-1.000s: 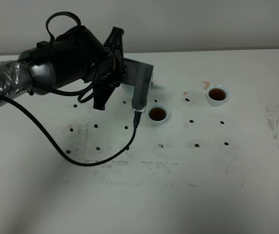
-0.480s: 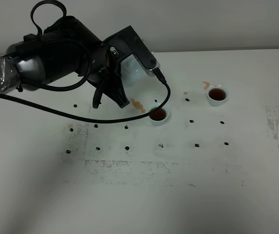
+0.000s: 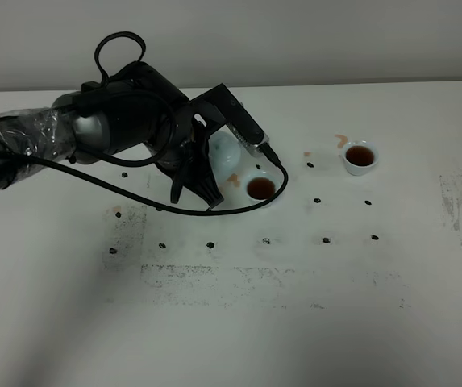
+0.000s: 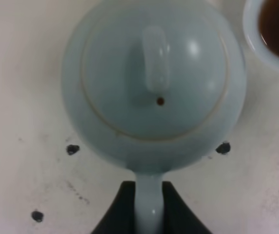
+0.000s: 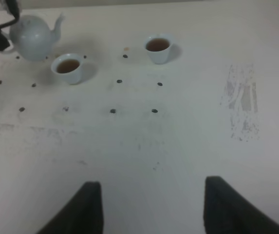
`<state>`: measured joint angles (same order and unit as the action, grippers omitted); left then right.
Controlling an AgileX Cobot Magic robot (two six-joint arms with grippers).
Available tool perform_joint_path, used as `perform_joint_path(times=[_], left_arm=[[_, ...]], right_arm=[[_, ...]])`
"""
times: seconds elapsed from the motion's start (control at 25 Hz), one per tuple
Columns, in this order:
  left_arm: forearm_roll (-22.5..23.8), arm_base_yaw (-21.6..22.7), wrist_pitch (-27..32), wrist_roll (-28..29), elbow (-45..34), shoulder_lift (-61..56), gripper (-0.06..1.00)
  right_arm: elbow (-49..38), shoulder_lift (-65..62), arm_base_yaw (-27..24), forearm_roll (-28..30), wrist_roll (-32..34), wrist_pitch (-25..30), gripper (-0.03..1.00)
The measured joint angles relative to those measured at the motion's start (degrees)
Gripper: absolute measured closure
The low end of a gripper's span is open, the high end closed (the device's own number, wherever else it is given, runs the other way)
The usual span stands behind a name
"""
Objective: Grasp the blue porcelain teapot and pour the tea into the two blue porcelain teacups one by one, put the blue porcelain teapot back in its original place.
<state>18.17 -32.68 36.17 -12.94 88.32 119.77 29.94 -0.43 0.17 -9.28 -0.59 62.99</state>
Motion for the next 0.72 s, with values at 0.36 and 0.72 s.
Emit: perform_joint_path(times=[0.36,0.72], left_arm=[[-0.5,0.0,0.4,0.6,0.0,0.5,0.86],[-0.6,0.2,2.5,1.2,0.0,0.5,0.86]], right_arm=[[0.0,0.0,0.0,0.0,0.0,0.0,0.48],[0.0,0.0,0.0,0.0,0.0,0.0,0.48]])
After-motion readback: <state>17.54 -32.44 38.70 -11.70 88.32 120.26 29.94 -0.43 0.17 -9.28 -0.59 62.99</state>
